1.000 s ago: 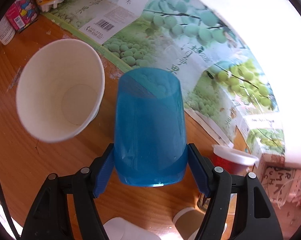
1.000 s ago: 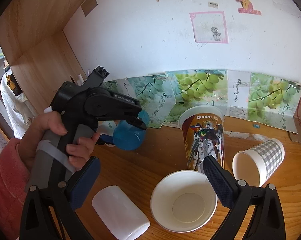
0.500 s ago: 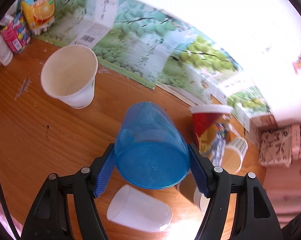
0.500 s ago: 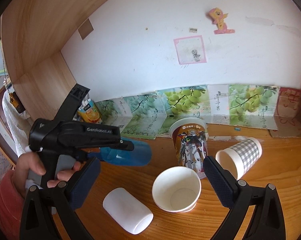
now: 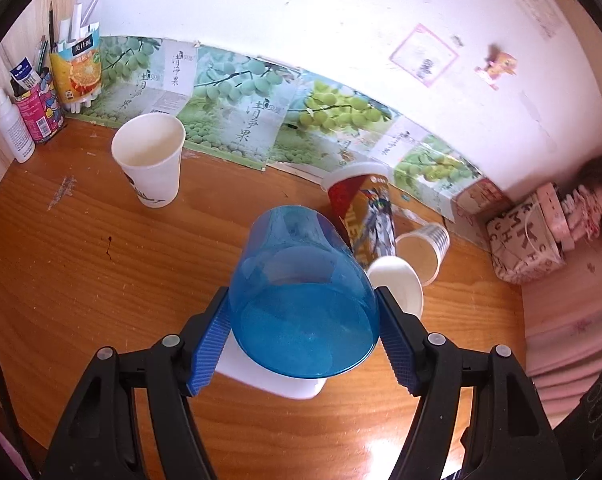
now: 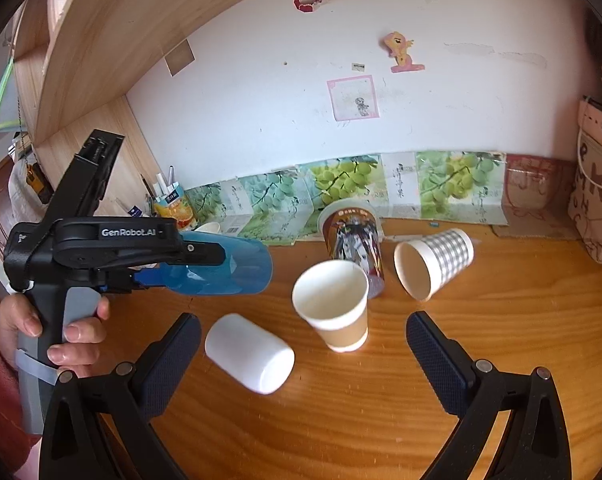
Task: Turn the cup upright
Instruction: 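Lift the blue cup with the left gripper and rotate it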
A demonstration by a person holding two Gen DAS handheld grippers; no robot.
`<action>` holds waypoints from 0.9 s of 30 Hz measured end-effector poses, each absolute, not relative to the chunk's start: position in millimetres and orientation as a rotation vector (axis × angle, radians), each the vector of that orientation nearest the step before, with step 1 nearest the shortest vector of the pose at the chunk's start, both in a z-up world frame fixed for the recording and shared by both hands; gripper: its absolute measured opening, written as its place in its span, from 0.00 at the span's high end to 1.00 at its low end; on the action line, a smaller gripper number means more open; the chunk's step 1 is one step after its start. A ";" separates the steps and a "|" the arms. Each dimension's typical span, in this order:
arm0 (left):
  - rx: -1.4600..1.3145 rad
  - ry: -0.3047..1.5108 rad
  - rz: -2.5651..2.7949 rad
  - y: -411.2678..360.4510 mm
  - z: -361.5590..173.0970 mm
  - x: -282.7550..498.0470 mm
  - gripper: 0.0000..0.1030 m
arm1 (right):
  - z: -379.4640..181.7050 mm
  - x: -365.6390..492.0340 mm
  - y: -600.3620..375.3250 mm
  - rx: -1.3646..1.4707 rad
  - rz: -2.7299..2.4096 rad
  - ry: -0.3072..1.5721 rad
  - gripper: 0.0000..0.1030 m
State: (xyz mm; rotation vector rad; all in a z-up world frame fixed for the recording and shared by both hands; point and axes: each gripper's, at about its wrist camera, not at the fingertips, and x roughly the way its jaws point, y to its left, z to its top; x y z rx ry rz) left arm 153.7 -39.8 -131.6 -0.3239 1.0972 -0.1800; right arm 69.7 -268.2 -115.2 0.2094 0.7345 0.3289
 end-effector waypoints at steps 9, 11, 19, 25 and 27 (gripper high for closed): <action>-0.243 1.036 -0.284 -60.4 -124.7 95.4 0.29 | -124.7 26.2 -288.3 0.241 0.265 0.741 0.00; -0.221 1.031 -0.313 -68.6 -125.6 85.1 0.29 | -126.5 18.9 -294.0 0.252 0.250 0.741 0.00; -0.167 1.057 -0.399 -99.3 -138.9 57.4 0.29 | -138.0 -2.5 -317.5 0.284 0.168 0.762 0.00; -0.136 1.107 -0.433 -116.2 -158.8 49.1 0.29 | -144.6 -10.4 -327.9 0.298 0.126 0.783 0.00; -0.122 1.112 -0.443 -120.0 -162.8 46.1 0.29 | -145.9 -12.0 -329.4 0.301 0.118 0.788 0.00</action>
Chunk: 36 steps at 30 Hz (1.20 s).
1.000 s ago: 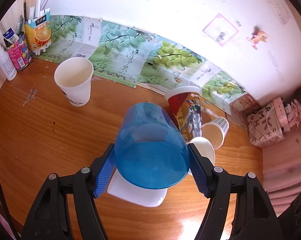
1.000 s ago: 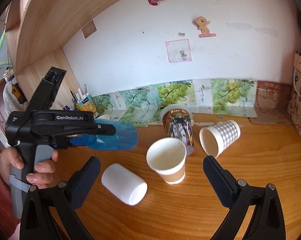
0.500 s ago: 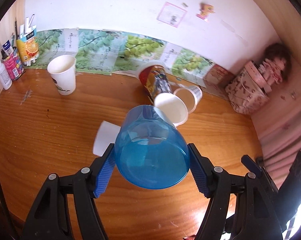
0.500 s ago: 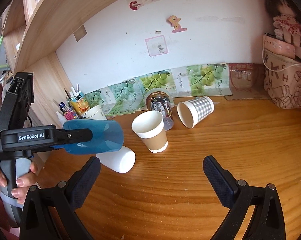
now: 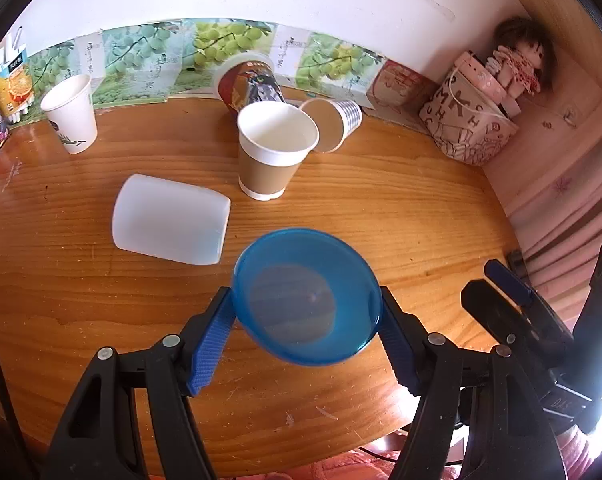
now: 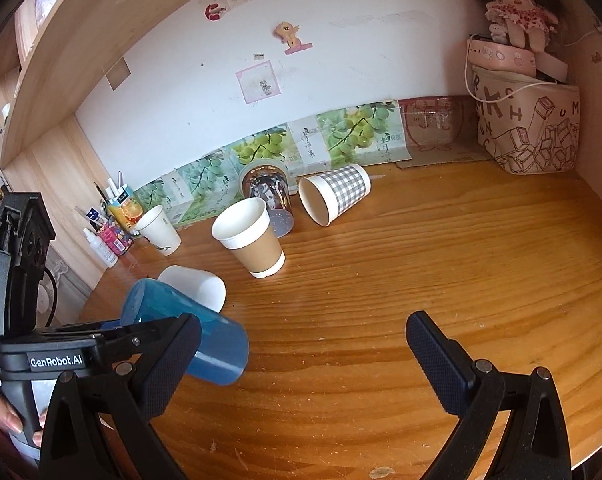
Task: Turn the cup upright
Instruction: 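Lift the blue cup with the left gripper and rotate it, then lower the blue cup onto the desk and open the left gripper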
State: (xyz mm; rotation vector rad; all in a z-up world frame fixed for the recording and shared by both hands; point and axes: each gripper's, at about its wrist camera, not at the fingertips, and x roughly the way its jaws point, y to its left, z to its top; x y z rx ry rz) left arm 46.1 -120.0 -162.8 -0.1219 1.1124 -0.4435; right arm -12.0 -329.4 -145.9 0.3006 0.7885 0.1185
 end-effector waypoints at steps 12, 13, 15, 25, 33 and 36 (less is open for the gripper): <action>-0.126 1.160 -0.458 -123.0 -176.8 40.3 0.29 | -154.0 -19.0 -327.3 0.297 0.105 0.839 0.00; -0.129 1.161 -0.463 -122.9 -176.7 39.8 0.29 | -154.6 -19.3 -327.1 0.299 0.103 0.842 0.00; -0.130 1.165 -0.470 -123.2 -176.4 39.4 0.29 | -155.9 -19.9 -327.1 0.302 0.101 0.848 0.00; -0.177 1.131 -0.497 -119.3 -170.9 34.9 0.29 | -159.7 -22.3 -327.6 0.319 0.108 0.866 0.00; -0.193 1.140 -0.488 -117.4 -170.6 39.0 0.29 | -159.9 -20.9 -328.5 0.317 0.114 0.876 0.00; -0.196 1.140 -0.489 -117.8 -169.3 39.8 0.29 | -160.3 -18.8 -329.5 0.321 0.115 0.881 0.00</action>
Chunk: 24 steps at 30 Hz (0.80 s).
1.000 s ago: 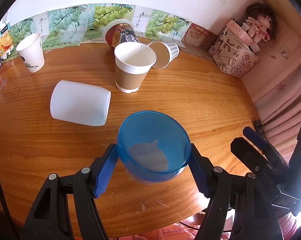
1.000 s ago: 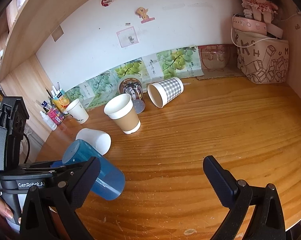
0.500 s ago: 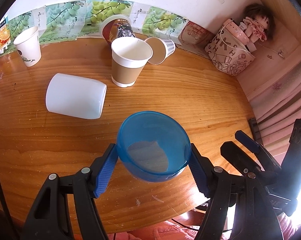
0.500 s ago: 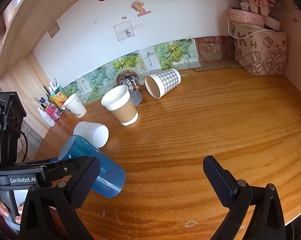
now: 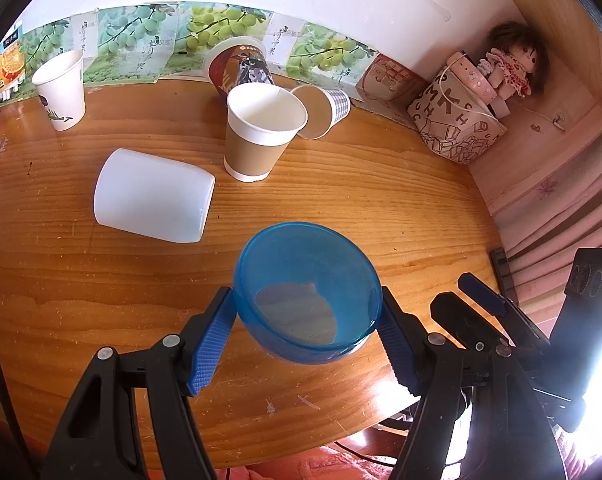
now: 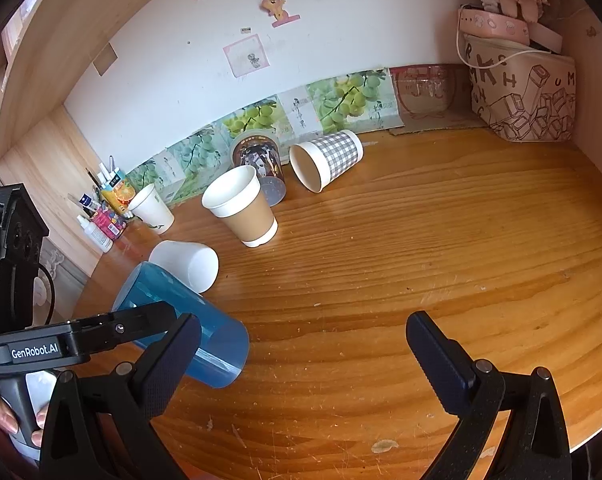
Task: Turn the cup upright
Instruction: 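Lower the blue cup onto the desk and open the left gripper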
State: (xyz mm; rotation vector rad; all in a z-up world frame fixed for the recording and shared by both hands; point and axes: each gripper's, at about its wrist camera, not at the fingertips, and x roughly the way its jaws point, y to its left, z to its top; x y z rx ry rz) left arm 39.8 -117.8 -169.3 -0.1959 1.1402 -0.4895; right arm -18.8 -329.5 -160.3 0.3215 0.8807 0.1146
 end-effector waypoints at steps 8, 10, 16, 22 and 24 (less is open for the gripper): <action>-0.202 1.160 -0.486 -117.9 -170.4 42.8 0.27 | -162.7 -13.3 -332.6 0.330 0.119 0.898 0.00; -0.206 1.160 -0.492 -117.8 -169.9 42.7 0.27 | -162.9 -12.9 -332.1 0.326 0.119 0.900 0.00; -0.228 1.126 -0.530 -115.3 -158.4 42.3 0.21 | -164.3 -9.8 -330.8 0.317 0.118 0.916 0.00; -0.245 1.109 -0.533 -106.3 -147.3 46.4 0.20 | -166.6 -4.9 -326.9 0.320 0.126 0.960 0.00; -0.256 1.104 -0.522 -101.1 -145.2 47.9 0.20 | -167.8 -1.4 -325.0 0.331 0.133 0.997 0.00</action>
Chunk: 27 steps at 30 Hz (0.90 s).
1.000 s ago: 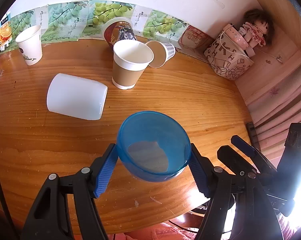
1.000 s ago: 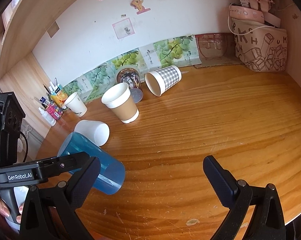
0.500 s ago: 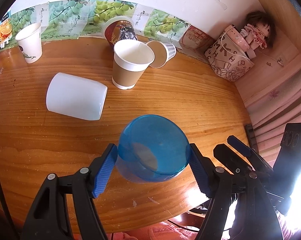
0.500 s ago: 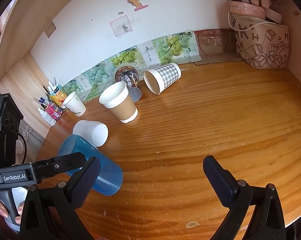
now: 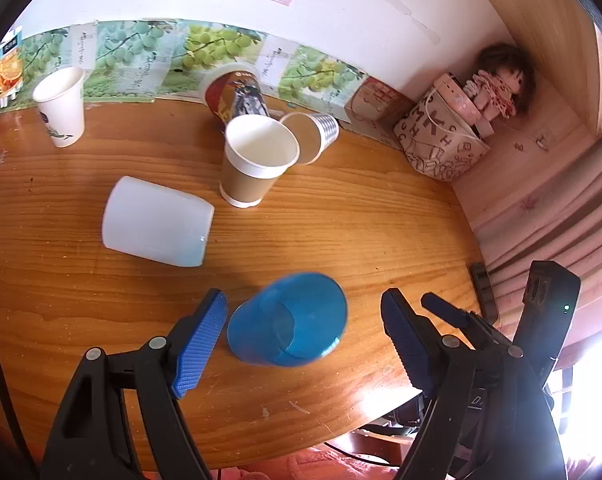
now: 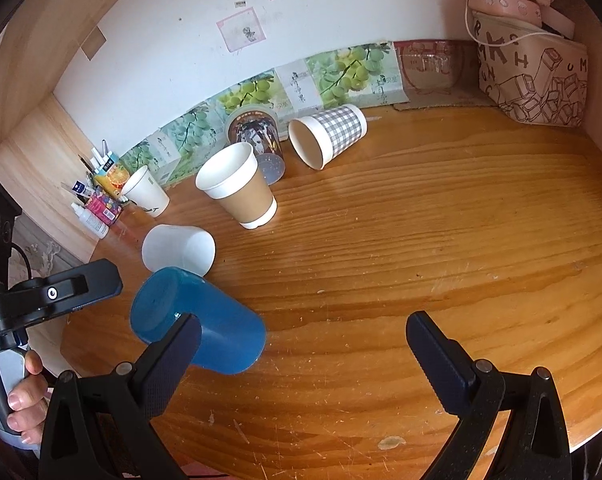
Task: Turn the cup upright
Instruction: 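Lower the blue cup onto the desk and open the left gripper, then close the right gripper around the blue cup lying on the desk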
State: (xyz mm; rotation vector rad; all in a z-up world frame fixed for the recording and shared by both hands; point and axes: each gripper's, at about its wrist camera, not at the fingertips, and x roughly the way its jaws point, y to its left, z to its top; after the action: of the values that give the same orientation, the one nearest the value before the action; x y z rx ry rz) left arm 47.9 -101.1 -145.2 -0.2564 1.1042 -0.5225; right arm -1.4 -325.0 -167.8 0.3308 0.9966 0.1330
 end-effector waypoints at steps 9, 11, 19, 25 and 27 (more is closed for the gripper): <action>-0.313 1.085 -0.464 -61.7 -138.3 58.1 0.20 | -168.4 21.4 -323.4 0.477 0.233 1.198 0.00; -0.328 1.085 -0.447 -50.7 -138.7 60.6 0.20 | -167.8 29.7 -326.0 0.525 0.249 1.242 0.00; -0.363 1.094 -0.409 -15.7 -139.5 70.2 0.20 | -181.2 69.0 -343.2 0.783 0.209 1.507 0.00; -0.307 1.059 -0.422 -4.5 -129.4 67.6 0.20 | -206.9 89.2 -342.5 0.900 0.164 1.765 0.00; -0.266 1.025 -0.432 -5.5 -124.4 64.0 0.20 | -218.8 91.9 -340.9 0.984 0.163 1.852 0.00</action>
State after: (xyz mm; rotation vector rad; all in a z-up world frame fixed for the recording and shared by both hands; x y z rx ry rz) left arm 64.0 -5.5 -124.4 -0.2658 1.0250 -0.4325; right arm 91.9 -340.9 -218.8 0.9837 1.8517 0.1627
